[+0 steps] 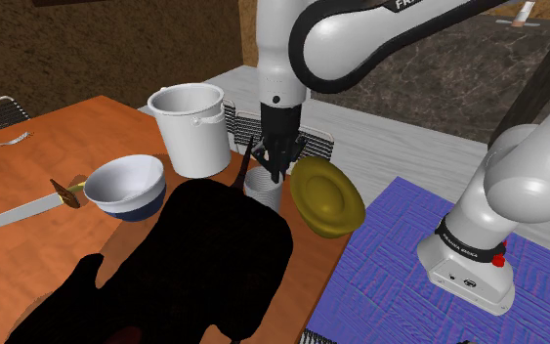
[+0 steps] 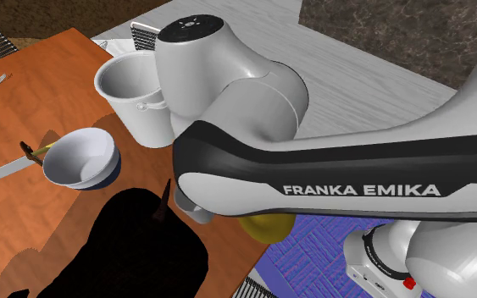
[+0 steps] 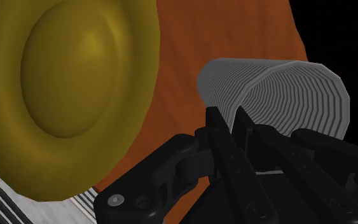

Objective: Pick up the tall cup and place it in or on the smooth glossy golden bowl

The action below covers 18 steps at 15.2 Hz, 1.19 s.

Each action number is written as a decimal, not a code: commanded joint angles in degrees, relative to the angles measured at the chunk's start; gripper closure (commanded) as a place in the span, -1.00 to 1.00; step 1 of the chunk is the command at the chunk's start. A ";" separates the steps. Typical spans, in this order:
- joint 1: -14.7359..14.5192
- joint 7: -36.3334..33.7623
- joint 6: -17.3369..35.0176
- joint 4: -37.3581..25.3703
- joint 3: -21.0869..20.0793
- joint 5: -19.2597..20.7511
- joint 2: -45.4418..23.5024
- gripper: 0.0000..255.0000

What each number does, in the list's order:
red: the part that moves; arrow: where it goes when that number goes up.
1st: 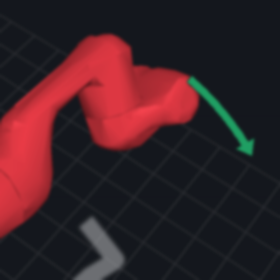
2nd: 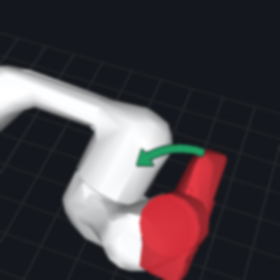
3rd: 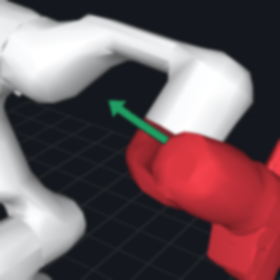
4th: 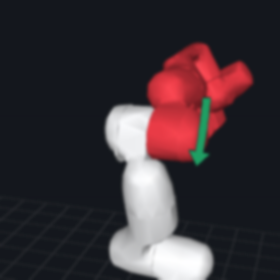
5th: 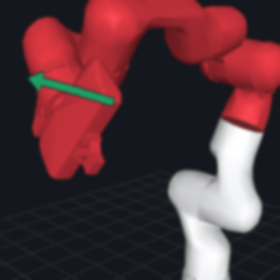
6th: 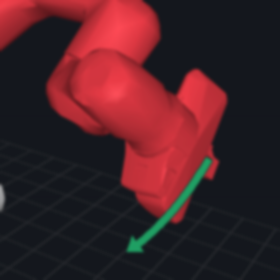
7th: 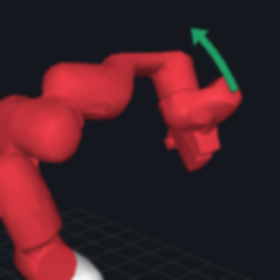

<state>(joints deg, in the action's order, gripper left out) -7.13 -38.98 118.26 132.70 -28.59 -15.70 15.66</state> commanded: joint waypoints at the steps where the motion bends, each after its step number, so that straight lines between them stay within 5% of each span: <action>1: 0.01 0.04 -1.66 -0.93 0.31 -0.06 0.73 1.00; 18: 0.42 -0.95 -15.01 -11.73 2.23 0.57 3.41 1.00</action>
<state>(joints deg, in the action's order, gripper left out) -6.78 -39.78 103.89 121.90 -26.37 -15.27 19.29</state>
